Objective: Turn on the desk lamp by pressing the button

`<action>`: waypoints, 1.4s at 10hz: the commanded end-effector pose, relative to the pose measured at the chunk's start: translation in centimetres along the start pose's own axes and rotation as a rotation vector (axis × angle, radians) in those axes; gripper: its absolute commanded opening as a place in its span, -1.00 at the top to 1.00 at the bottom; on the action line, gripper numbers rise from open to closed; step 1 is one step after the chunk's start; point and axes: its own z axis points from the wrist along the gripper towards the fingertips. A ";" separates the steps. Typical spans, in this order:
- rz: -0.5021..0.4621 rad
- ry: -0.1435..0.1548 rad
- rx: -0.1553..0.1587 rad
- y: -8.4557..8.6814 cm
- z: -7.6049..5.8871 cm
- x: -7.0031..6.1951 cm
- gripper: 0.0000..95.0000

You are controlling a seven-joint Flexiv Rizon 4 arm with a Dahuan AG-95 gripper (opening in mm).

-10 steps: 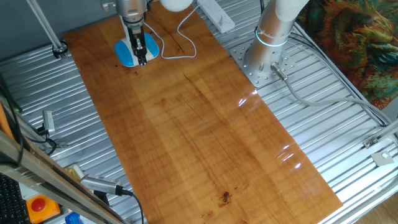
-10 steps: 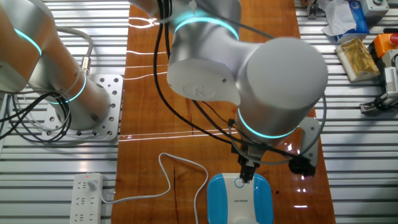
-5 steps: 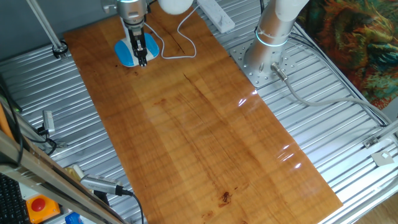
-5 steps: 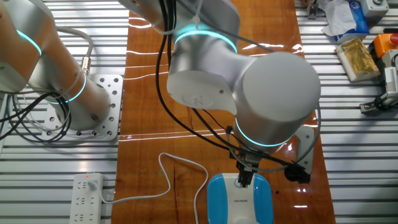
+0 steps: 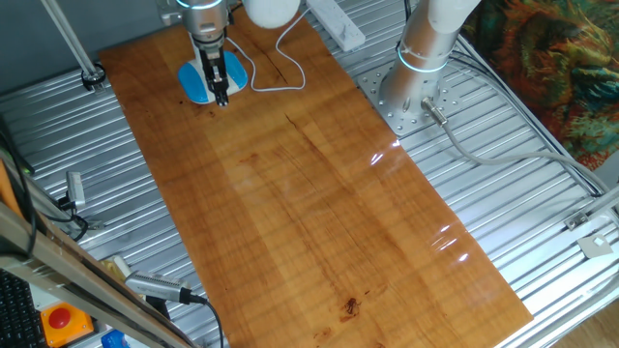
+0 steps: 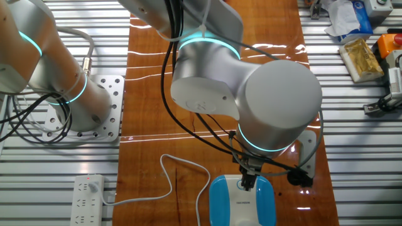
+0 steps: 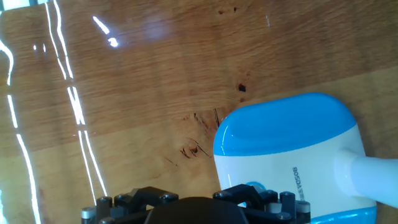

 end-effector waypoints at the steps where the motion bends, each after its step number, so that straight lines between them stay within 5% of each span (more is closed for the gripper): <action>1: 0.005 -0.011 0.001 0.0 0.1 -0.1 -1.00; 8: -0.011 -0.012 0.000 0.0 0.2 -0.2 -1.00; 11: -0.016 -0.014 -0.001 -0.2 1.7 -0.4 -1.00; 14: -0.032 -0.010 -0.001 -0.2 1.8 -0.4 -1.00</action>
